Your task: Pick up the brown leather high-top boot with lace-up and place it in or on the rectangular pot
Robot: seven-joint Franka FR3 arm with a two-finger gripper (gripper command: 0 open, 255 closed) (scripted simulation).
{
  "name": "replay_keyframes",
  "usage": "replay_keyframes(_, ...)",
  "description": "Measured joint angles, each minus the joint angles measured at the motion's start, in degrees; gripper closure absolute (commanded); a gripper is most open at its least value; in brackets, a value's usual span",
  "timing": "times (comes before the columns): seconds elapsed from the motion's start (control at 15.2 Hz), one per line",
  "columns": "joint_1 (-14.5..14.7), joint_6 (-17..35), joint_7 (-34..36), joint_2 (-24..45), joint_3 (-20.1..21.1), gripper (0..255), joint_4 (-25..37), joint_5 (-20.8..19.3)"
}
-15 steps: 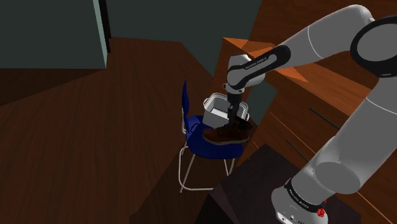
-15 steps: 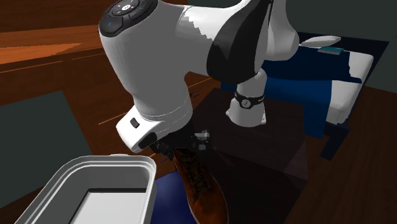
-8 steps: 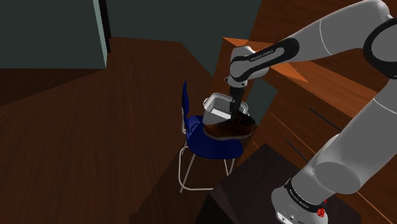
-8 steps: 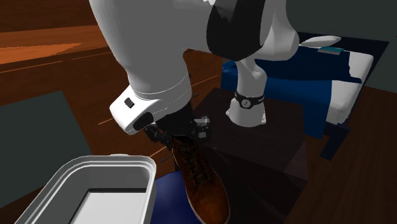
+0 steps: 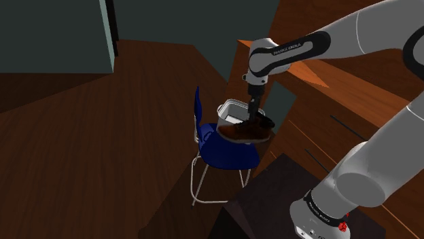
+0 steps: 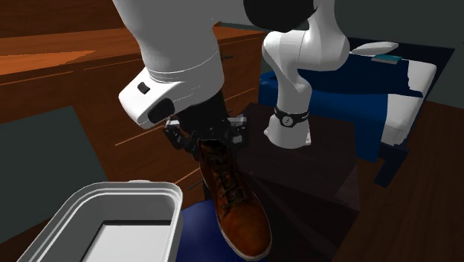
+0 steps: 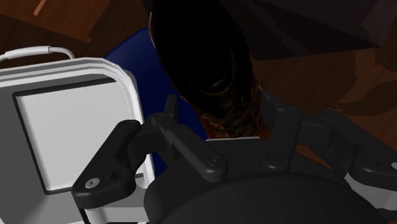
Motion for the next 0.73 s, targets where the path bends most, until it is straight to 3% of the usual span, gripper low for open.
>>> replay_keyframes(0.53, 0.10, -6.22, 0.19, -2.92, 0.18, 255, 3.30, -0.20)
replay_keyframes(0.73, -0.91, -8.23, -2.11, 0.29, -1.01, 255, 8.58, -0.44)
